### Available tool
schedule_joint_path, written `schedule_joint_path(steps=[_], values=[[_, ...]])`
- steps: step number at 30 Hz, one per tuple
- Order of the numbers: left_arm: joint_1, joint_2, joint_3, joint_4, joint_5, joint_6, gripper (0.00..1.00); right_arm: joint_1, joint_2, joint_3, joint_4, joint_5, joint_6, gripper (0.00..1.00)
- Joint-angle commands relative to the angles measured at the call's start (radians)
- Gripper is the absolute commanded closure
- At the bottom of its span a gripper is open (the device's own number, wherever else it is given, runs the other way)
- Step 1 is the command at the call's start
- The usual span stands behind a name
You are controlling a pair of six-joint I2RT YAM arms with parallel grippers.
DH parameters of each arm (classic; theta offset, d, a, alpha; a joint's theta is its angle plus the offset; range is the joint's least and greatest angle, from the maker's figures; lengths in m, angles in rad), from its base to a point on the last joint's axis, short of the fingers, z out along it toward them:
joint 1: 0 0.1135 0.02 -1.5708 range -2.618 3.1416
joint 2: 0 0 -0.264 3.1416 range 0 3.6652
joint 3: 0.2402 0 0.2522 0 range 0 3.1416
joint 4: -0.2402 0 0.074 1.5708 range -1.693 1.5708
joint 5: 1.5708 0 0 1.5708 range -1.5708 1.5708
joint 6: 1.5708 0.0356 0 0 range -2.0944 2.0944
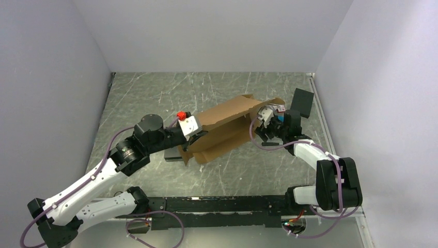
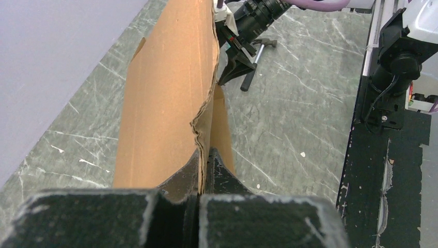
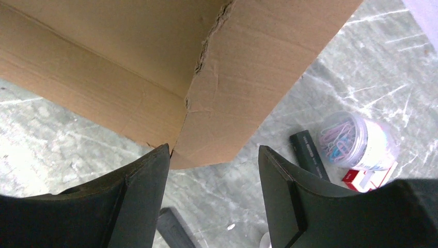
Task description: Fold the paper box
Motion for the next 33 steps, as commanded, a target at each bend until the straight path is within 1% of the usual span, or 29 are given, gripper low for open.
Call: schedule_joint_path(steps=[1, 4, 9, 13, 16, 18, 21, 24, 26, 30, 33], values=[[-0.006, -0.019, -0.011, 0.021, 0.011, -0.050, 1.00, 0.021, 0.009, -0.002, 0.121, 0.076, 0.051, 0.33], [-0.005, -0.026, -0.015, 0.021, 0.007, -0.050, 1.00, 0.021, -0.006, -0.004, 0.086, 0.026, 0.032, 0.33], [-0.006, -0.038, -0.024, 0.022, 0.000, -0.052, 1.00, 0.000, -0.062, -0.019, 0.006, -0.086, -0.042, 0.23], [-0.005, -0.049, -0.037, 0.030, -0.016, -0.061, 1.00, -0.065, -0.088, 0.009, -0.134, -0.196, -0.116, 0.21], [-0.005, -0.060, -0.053, 0.041, -0.045, -0.072, 1.00, -0.131, -0.109, 0.035, -0.312, -0.292, -0.273, 0.20], [-0.006, -0.073, -0.066, 0.056, -0.071, -0.079, 1.00, -0.170, -0.126, 0.049, -0.407, -0.345, -0.347, 0.19], [-0.005, -0.083, -0.076, 0.093, -0.139, -0.081, 1.00, -0.217, -0.132, 0.074, -0.462, -0.397, -0.353, 0.19], [-0.004, -0.075, -0.061, 0.141, -0.222, -0.079, 1.00, -0.230, -0.110, 0.114, -0.464, -0.415, -0.284, 0.19], [-0.005, -0.056, -0.040, 0.185, -0.276, -0.073, 1.00, -0.231, -0.082, 0.154, -0.449, -0.427, -0.182, 0.19], [-0.005, -0.012, -0.004, 0.298, -0.383, -0.069, 1.00, -0.231, -0.037, 0.251, -0.389, -0.420, 0.131, 0.19], [-0.005, 0.022, 0.005, 0.375, -0.440, -0.060, 1.00, -0.231, -0.056, 0.292, -0.330, -0.334, 0.372, 0.19]])
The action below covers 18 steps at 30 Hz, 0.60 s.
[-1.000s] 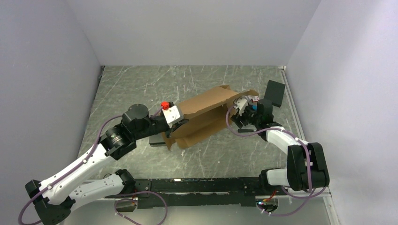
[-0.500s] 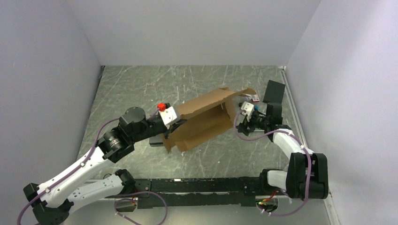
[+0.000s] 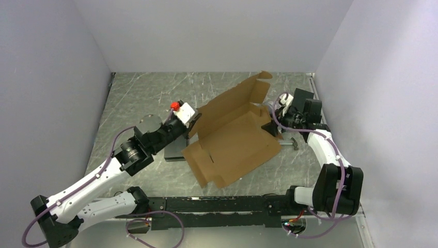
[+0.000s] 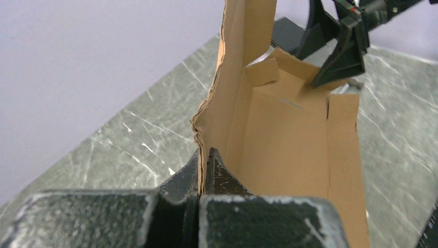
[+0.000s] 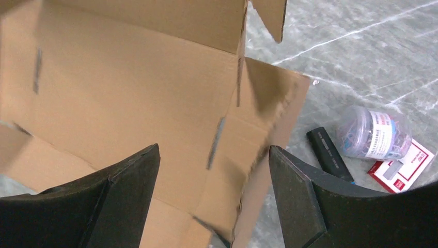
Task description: Fold the paper box
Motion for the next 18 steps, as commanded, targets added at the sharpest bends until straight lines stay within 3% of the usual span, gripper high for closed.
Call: schedule_joint_path(steps=[1, 5, 11, 18], values=[[-0.003, 0.035, 0.061, 0.237, -0.148, -0.008, 1.00, -0.004, -0.029, 0.085, 0.095, 0.054, 0.400, 0.18], [-0.004, 0.068, 0.059, 0.316, -0.225, 0.007, 1.00, -0.012, -0.111, 0.082, 0.118, 0.183, 0.535, 0.15], [-0.004, 0.085, 0.056, 0.394, -0.261, 0.026, 1.00, -0.058, -0.209, -0.017, 0.220, 0.267, 0.766, 0.01], [-0.003, 0.066, 0.032, 0.470, -0.212, 0.017, 1.00, -0.064, -0.065, -0.147, 0.545, 0.187, 1.011, 0.00]])
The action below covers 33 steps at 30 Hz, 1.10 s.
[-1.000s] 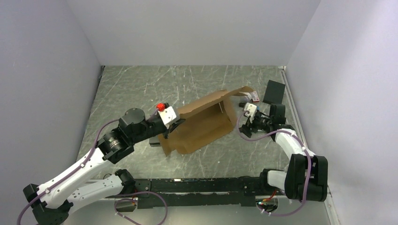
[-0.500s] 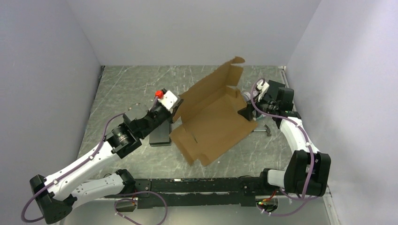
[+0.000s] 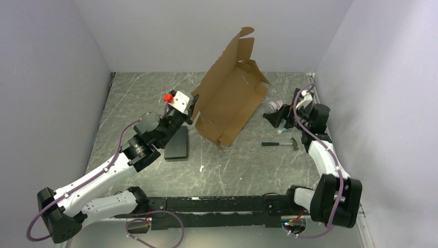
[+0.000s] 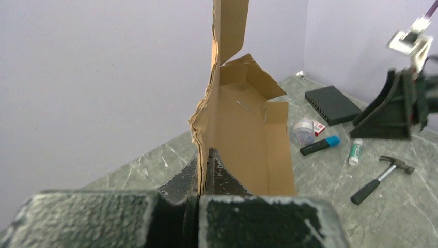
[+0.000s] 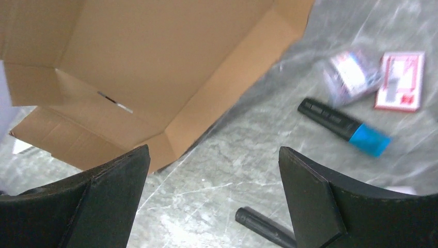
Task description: Fold the paper box
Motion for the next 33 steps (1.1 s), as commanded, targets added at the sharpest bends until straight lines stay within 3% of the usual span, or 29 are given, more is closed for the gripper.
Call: schedule_joint_path(steps=[1, 17, 23, 28, 33], values=[[-0.003, -0.035, 0.015, 0.160, 0.010, 0.003, 1.00, 0.006, 0.129, -0.066, 0.289, -0.031, 0.243, 0.00], [-0.002, -0.119, 0.004, 0.197, 0.065, -0.108, 1.00, 0.112, 0.611, -0.061, 1.206, 0.015, 0.563, 0.00], [-0.003, -0.145, 0.055, 0.141, 0.119, -0.158, 1.00, 0.128, 0.695, 0.027, 1.331, -0.070, 0.637, 0.00], [-0.002, -0.172, 0.111, 0.063, 0.178, -0.216, 1.00, 0.163, 0.683, 0.091, 1.306, -0.174, 0.620, 0.00], [-0.002, -0.196, 0.176, -0.010, 0.232, -0.256, 1.00, 0.165, 0.678, 0.098, 1.283, -0.164, 0.638, 0.00]])
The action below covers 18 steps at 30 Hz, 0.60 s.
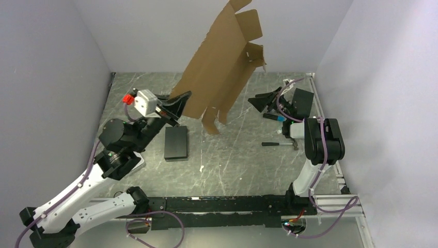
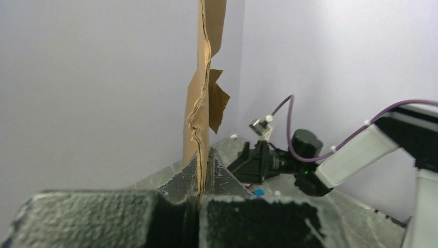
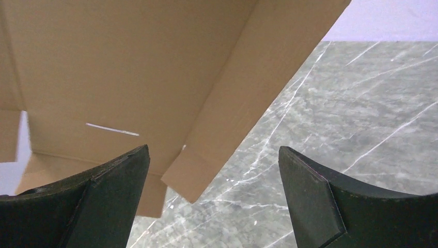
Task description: Fold the paper box
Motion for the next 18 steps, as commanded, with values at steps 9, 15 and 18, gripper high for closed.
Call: schedule_joint_path(steps=[9, 15, 18], values=[[-0.002, -0.038, 0.183, -0.049, 0.174, -0.145, 1.00, -0.003, -0.065, 0.034, 0.282, -0.038, 0.264, 0.01], [-0.002, -0.049, 0.174, -0.038, 0.164, -0.159, 1.00, -0.007, -0.155, 0.019, 0.373, -0.035, 0.391, 0.24], [-0.002, -0.065, 0.153, -0.042, 0.121, -0.144, 1.00, -0.016, -0.205, -0.002, 0.377, -0.043, 0.388, 0.52]])
